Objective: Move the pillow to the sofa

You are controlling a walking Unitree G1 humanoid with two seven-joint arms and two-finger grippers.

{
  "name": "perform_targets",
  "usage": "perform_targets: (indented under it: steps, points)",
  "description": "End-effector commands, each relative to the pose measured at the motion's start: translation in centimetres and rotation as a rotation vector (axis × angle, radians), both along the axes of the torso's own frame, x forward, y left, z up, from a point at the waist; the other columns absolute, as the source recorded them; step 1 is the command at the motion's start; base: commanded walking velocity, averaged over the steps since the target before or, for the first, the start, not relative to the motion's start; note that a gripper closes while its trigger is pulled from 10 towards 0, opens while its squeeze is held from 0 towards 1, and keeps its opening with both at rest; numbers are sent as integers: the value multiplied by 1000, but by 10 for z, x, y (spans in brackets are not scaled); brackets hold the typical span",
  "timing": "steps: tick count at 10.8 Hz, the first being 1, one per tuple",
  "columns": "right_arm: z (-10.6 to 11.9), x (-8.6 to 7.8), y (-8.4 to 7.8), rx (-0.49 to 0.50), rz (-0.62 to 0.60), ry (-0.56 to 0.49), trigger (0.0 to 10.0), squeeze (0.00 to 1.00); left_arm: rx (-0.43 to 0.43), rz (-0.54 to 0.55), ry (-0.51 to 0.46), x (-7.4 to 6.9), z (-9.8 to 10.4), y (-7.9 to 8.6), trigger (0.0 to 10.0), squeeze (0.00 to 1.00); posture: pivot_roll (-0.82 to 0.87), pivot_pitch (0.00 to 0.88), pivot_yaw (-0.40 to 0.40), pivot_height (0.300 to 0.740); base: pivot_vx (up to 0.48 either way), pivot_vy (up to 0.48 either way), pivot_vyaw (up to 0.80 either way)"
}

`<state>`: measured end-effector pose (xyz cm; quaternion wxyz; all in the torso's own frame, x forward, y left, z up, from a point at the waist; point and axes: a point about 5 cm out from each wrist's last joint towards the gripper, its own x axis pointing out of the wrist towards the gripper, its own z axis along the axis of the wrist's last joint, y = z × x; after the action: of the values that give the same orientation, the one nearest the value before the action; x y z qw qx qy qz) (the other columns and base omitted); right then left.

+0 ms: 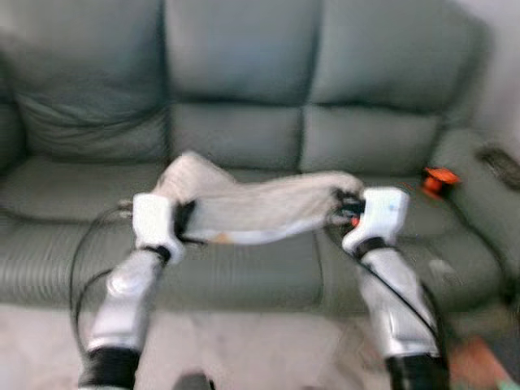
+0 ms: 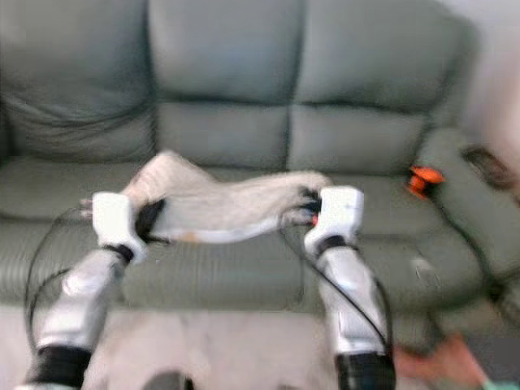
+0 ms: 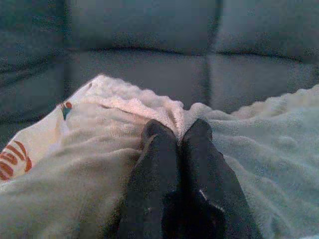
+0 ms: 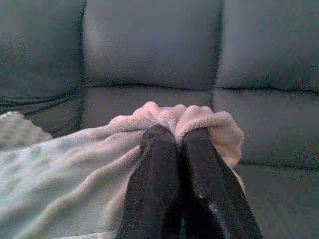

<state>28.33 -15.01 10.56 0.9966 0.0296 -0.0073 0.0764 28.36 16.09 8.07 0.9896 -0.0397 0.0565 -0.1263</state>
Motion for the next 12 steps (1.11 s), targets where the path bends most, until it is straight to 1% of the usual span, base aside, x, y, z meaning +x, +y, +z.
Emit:
perform_targets:
  steps: [1, 2, 6, 8, 12]
  points:
    - [6, 1, -8, -8, -18, -28, 10000, 0, -10, -34, -34, 3, 7, -12, 10000, 0, 6, 0, -52, 740, 375, 0, 463]
    - [6, 1, -8, -5, -20, -27, 10000, 0, -9, -31, -33, 3, 7, -12, 10000, 0, 6, 0, -54, 740, 337, 0, 0]
    - [5, 1, -8, -6, -21, -21, 10000, 0, 8, 2, -10, 6, 4, -10, 10000, 0, 4, 0, -54, 740, 0, 0, 0]
    - [4, 1, -9, -6, -24, -18, 10000, 0, 20, -5, -22, 6, 5, -12, 10000, 0, 4, 0, -54, 740, 0, 0, 0]
    - [4, 1, -8, -4, -28, -14, 10000, 0, 12, -4, -22, 6, 5, -12, 10000, 0, 2, 0, -52, 740, 0, 0, 0]
